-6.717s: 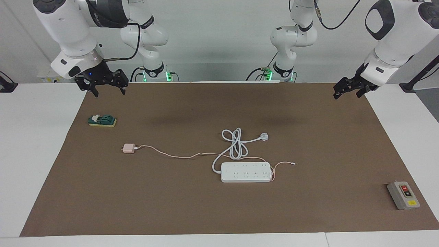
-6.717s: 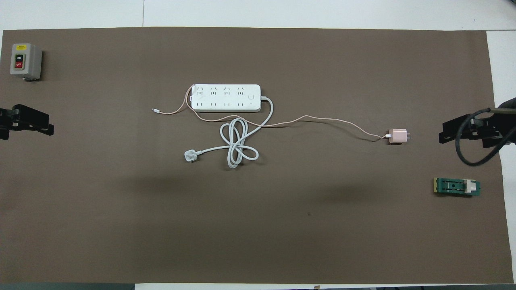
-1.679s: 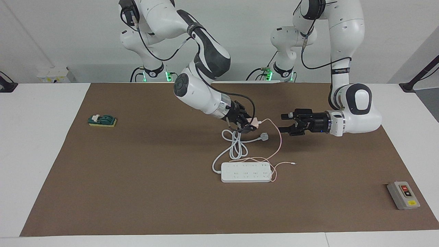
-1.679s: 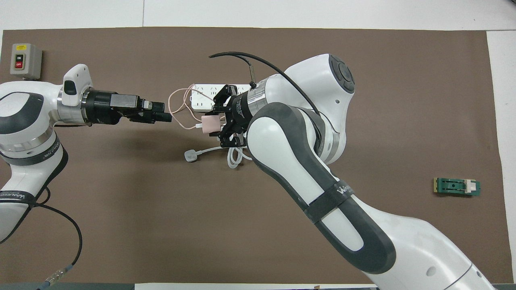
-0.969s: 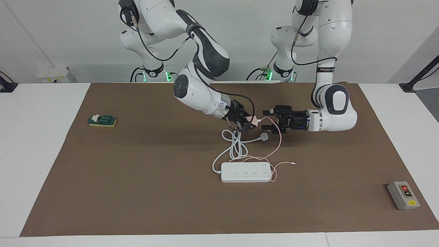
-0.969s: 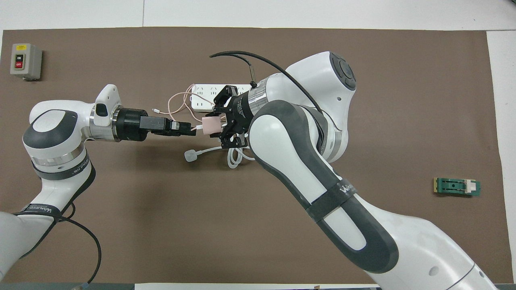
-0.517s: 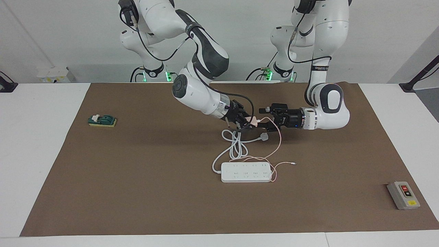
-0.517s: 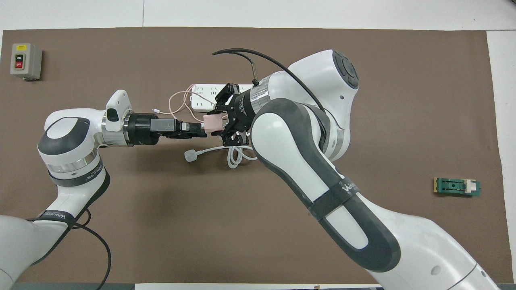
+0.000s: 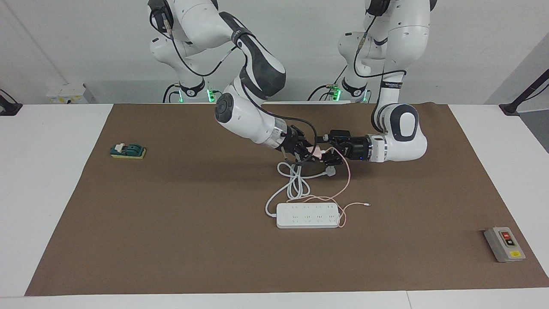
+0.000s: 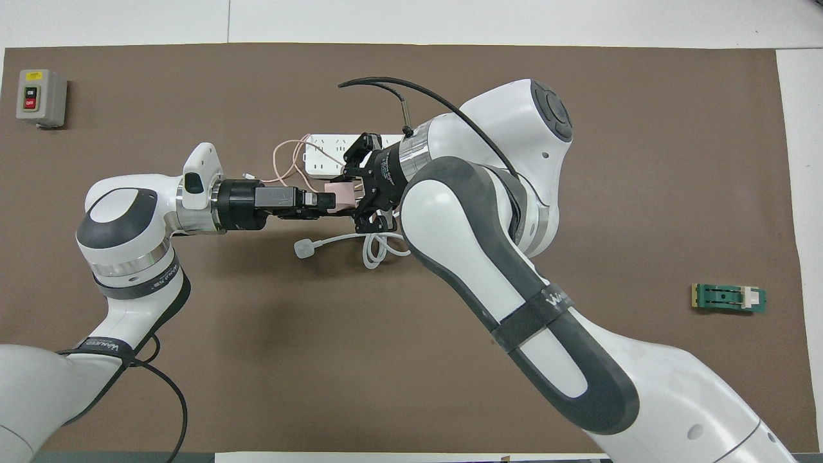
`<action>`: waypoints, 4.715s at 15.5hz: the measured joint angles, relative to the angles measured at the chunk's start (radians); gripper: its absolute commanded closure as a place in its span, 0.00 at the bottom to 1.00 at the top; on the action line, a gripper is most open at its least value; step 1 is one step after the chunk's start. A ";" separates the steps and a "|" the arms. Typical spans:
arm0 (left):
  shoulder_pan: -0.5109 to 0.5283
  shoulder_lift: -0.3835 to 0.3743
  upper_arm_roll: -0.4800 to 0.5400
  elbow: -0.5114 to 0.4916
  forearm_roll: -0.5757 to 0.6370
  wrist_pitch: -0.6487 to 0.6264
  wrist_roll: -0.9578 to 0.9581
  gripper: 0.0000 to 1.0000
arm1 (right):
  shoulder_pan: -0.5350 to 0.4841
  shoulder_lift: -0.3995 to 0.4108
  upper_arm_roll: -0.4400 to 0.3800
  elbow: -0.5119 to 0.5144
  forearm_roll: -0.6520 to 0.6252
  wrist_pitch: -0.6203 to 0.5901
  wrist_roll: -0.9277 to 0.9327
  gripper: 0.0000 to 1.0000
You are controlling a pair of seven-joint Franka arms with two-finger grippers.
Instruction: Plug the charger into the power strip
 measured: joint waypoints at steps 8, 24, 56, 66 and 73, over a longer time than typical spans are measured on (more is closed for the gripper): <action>0.000 -0.001 0.004 -0.001 -0.003 0.022 0.001 1.00 | 0.000 0.002 0.000 0.002 0.000 0.000 0.000 1.00; 0.158 -0.024 0.039 0.236 0.437 0.028 -0.001 1.00 | -0.073 0.007 -0.013 0.070 -0.001 -0.047 0.048 0.00; -0.156 0.107 0.009 0.429 1.406 0.490 0.261 1.00 | -0.474 -0.492 -0.013 -0.139 -0.864 -0.577 -1.556 0.00; -0.276 0.065 0.005 0.309 1.395 0.494 -0.007 1.00 | -0.478 -0.492 0.002 -0.147 -0.864 -0.566 -1.544 0.00; -0.273 0.057 0.018 0.293 1.487 0.567 -0.032 1.00 | -0.478 -0.492 0.006 -0.147 -0.864 -0.565 -1.543 0.00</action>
